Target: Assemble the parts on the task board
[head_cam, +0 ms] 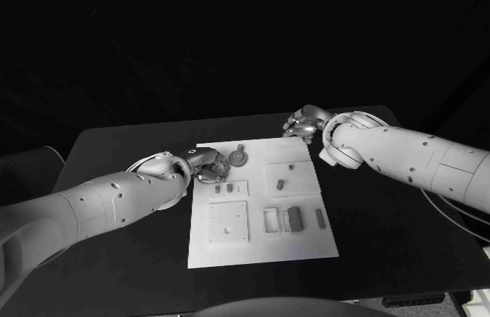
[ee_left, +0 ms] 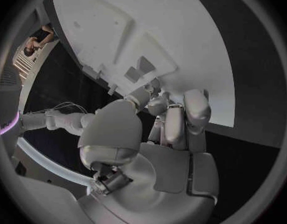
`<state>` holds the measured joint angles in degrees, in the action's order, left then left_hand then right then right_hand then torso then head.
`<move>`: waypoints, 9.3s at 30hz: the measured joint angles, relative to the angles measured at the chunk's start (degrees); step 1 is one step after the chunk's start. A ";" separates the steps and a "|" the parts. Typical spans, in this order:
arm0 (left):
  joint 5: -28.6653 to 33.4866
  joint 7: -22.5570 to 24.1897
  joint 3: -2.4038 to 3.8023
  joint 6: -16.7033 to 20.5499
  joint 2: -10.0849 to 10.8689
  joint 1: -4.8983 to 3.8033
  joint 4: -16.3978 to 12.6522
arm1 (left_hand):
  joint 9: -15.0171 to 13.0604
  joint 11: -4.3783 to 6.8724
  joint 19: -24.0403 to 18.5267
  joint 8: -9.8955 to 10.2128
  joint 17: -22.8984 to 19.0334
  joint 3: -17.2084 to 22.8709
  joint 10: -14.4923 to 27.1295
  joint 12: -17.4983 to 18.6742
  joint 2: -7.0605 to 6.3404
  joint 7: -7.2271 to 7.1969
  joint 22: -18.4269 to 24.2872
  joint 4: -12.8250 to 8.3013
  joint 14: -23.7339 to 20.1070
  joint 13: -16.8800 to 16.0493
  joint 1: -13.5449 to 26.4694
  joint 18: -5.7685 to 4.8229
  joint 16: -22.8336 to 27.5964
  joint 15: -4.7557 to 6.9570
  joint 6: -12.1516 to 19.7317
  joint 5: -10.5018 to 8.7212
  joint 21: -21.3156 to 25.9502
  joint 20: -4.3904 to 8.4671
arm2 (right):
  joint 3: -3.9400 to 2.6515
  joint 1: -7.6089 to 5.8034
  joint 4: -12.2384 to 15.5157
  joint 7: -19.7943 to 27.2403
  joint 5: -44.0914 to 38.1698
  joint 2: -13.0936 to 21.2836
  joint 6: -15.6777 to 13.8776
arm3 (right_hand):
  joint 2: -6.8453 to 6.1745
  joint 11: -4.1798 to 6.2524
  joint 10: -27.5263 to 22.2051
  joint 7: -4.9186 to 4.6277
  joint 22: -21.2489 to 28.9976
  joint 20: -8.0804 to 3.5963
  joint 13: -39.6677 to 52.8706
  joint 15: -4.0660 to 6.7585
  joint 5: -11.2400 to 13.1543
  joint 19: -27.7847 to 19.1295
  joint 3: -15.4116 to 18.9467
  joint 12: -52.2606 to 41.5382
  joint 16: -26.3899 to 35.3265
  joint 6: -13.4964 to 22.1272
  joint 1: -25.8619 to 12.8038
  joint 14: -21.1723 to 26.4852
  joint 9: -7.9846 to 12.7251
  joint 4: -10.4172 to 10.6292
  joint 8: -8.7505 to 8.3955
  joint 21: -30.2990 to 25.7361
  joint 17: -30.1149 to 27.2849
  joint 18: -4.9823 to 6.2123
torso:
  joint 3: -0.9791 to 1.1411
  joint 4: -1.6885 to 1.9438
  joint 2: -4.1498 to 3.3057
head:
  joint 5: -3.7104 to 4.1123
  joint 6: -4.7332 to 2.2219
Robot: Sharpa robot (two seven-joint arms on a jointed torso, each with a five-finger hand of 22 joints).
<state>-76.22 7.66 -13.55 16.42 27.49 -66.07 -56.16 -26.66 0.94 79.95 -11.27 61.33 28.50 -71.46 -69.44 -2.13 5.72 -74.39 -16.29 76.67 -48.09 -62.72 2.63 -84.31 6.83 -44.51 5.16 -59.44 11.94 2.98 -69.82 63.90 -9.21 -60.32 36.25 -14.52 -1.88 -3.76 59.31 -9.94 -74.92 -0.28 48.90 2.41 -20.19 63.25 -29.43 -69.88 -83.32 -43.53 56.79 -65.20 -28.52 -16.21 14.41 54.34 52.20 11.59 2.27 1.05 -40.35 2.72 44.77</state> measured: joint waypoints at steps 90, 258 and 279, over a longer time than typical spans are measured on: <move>51.76 7.55 3.69 -0.24 18.34 -3.37 -16.94 | -4.09 -4.67 -26.61 -3.59 -27.25 -6.46 10.58 48.60 -2.54 2.99 26.08 -0.34 -26.92 31.29 1.80 1.82 51.04 -13.18 -2.61 -0.55 41.94 -12.68 | 3.09 7.20 6.53 16.69 -13.70 9.19 -7.20 | -3.02 0.70 0.70 0.44 0.00 -0.73 -0.53 0.37 5.99 0.54 1.20 -0.45 -0.27 -1.08 4.99 -0.94 -0.22 -0.54 1.04 0.00 -0.26 -0.08 | 0.16 0.00 0.93 | 0.13 -4.28; 54.97 8.73 3.70 -1.21 18.22 -3.29 -16.30 | -3.88 -8.31 -26.20 -3.53 -26.19 -7.89 14.23 50.14 -1.26 4.61 26.74 -0.18 -26.92 32.03 2.18 1.81 52.15 -13.16 -4.41 -0.67 43.04 -12.68 | 3.38 9.81 -0.76 12.91 -23.14 2.90 -10.58 | -1.70 2.11 2.11 2.84 0.00 -1.24 -0.26 2.07 5.99 1.01 0.67 1.11 0.14 -7.32 5.45 -2.01 0.97 -0.49 1.28 0.43 -0.34 0.49 | 0.11 -0.06 0.97 | 0.12 -2.03; 54.95 8.72 3.70 -1.21 18.26 -3.29 -16.15 | -3.84 -8.31 -26.20 -3.33 -26.15 -7.89 14.23 50.14 -1.04 4.61 26.73 -0.17 -26.92 32.08 1.95 2.26 52.14 -13.16 -4.41 -0.67 43.04 -12.68 | 3.39 9.95 0.07 12.90 -23.01 3.28 -10.51 | 0.30 2.79 2.59 4.01 0.00 -1.13 0.01 2.30 5.70 0.92 0.65 1.11 0.23 -8.77 6.76 -2.22 0.06 -0.48 3.56 0.23 -0.09 0.50 | 0.12 -0.05 0.97 | 0.20 -1.96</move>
<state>-21.27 16.38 -9.85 15.22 45.75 -69.36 -72.31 -30.49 -7.37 53.76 -14.60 35.19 20.61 -57.22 -19.30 -3.16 10.33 -47.66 -16.46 49.75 -16.01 -60.77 4.89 -32.16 -6.33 -48.92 4.48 -16.40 -0.73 6.37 -59.86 63.98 3.69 -83.33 39.52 -25.03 -1.58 -0.97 61.90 -5.92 -74.92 -1.40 48.91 4.71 -14.48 64.17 -28.78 -68.78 -83.08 -52.30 63.55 -67.41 -28.47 -16.68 17.97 54.57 52.11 12.09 2.40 0.99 -39.38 2.92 42.81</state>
